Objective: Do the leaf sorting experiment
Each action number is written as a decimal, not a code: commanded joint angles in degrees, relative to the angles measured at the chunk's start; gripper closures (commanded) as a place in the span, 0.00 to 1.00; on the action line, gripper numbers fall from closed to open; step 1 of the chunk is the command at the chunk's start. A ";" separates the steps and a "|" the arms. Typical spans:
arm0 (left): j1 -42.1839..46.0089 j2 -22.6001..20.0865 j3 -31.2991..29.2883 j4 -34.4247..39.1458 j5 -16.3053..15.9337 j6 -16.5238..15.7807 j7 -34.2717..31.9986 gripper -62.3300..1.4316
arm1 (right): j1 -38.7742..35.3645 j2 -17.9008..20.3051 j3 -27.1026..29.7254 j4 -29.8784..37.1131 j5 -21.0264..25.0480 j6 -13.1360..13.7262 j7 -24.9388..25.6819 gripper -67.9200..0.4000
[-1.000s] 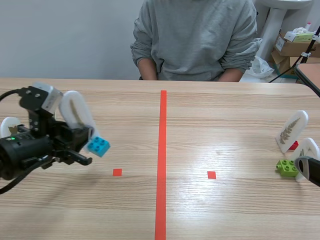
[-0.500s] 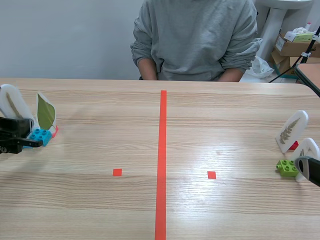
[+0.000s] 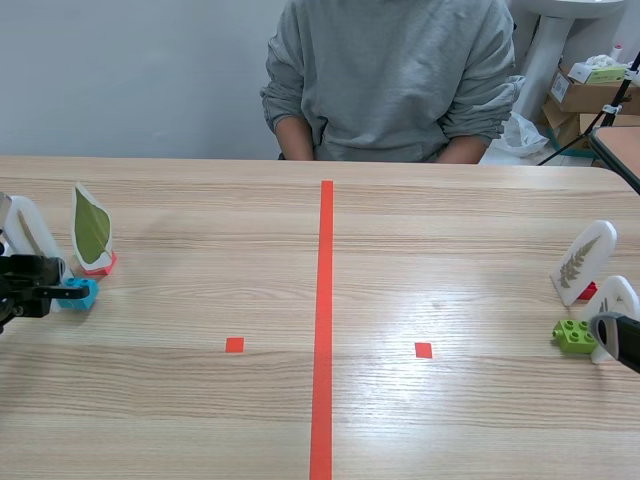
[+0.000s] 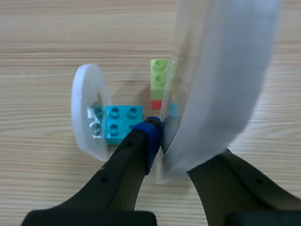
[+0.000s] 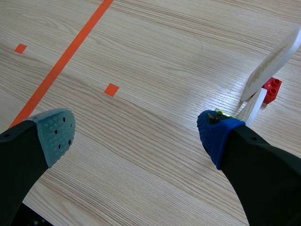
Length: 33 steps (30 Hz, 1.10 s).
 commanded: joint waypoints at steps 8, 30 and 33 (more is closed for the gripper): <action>-0.55 -1.38 0.07 -1.49 0.61 0.07 -1.90 0.84 | 0.81 0.61 0.15 0.15 0.83 0.07 1.05 0.22; -0.24 -1.36 0.55 -1.53 0.63 0.07 -2.05 0.32 | 0.83 0.61 0.15 0.15 0.83 0.07 1.05 0.22; -0.24 -1.36 0.55 -1.53 0.59 0.07 -1.99 0.22 | 0.83 0.61 0.15 0.15 0.83 0.07 1.05 0.22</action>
